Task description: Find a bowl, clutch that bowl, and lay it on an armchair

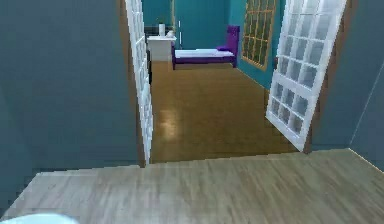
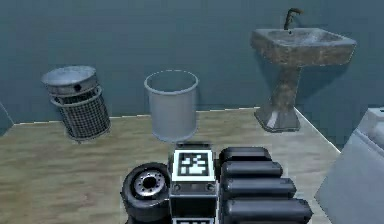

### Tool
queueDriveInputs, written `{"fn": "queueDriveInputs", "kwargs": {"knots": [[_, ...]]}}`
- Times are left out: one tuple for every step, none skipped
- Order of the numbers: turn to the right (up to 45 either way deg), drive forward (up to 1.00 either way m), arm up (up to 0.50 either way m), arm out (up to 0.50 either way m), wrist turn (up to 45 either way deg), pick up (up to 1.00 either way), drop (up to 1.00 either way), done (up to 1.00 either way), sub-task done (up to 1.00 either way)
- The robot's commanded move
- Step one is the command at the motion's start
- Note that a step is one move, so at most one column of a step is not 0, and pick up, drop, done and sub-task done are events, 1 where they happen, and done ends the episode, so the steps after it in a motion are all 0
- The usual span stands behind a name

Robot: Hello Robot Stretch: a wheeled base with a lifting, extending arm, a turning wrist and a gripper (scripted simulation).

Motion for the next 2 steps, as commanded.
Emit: {"fn": "queueDriveInputs", "kwargs": {"knots": [[0.0, 1.00, 0.00, 0.00, 0.0, 0.00, 0.00, 0.00, 0.00], [0.0, 1.00, 0.00, 0.00, 0.0, 0.00, 0.00, 0.00, 0.00]]}}
